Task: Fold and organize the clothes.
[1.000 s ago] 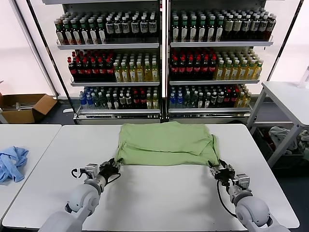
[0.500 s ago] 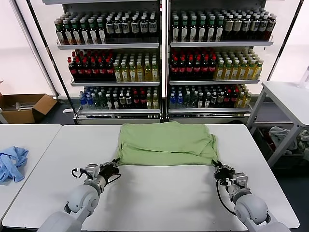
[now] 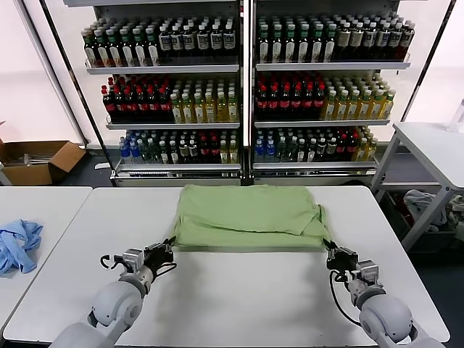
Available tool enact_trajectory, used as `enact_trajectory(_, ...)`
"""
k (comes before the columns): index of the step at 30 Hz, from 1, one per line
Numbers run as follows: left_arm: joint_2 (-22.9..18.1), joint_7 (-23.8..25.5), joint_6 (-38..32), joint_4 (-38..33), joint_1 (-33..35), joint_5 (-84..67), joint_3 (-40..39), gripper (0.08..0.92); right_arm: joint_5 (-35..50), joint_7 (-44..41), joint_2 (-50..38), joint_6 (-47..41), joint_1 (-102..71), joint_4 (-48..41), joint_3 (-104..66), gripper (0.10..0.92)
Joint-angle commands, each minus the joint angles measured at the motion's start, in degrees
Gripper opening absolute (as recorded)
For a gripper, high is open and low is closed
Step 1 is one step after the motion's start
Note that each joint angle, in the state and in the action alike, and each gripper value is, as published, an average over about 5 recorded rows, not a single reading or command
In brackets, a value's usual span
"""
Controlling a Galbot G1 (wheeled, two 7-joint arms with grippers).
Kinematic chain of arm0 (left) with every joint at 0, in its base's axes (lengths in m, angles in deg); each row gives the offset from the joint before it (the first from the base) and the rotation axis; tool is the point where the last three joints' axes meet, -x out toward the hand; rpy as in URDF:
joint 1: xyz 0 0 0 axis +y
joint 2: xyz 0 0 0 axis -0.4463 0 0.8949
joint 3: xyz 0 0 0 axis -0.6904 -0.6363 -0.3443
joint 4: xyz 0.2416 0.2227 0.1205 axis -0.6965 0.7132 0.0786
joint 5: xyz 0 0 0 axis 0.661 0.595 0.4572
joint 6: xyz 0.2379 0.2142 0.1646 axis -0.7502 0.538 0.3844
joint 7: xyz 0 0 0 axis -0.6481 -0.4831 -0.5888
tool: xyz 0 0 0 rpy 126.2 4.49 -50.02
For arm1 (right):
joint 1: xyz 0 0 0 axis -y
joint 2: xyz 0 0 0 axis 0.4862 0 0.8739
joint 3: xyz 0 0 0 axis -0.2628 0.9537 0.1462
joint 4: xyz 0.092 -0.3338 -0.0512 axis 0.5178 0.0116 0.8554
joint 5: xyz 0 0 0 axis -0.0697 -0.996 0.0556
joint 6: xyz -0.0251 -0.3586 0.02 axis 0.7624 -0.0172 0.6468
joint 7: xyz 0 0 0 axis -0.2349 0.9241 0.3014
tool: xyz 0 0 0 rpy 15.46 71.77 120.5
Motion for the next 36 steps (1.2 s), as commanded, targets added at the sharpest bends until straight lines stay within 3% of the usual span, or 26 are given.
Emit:
enact_trajectory(1, 5.6, -7.0, 0.0, -11.9, 12.2, 1.0, 2.5, 0.081, -2.8, 0.5, -3.1, -1.1, -10.8, 11.2, -2.2, 0.112)
enact_trajectory(10, 7.7, -15.9, -1.0, -20.4, 28.0, 4.4, 5.7, 0.081, -8.7, 2.0, -4.3, -1.4, -29.2, 20.2, -7.9, 0.112)
enact_trajectory(19, 7.2, -22.4, -2.4, -26.3, 38.8, 7.9, 8.3, 0.081, -12.7, 3.4, -3.1, 0.8, -41.1, 20.9, -12.4, 0.112)
enact_trajectory(24, 6.5, -25.2, -3.5, -27.5, 42.4, 9.8, 8.9, 0.081, -15.7, 4.0, -2.6, 2.2, -43.3, 20.3, -12.5, 0.112)
enact_trajectory(36, 4.3, -27.0, -6.3, -26.9, 46.5, 16.0, 5.2, 0.081, -16.6, 4.6, -2.1, 2.7, -43.9, 21.8, -11.9, 0.112)
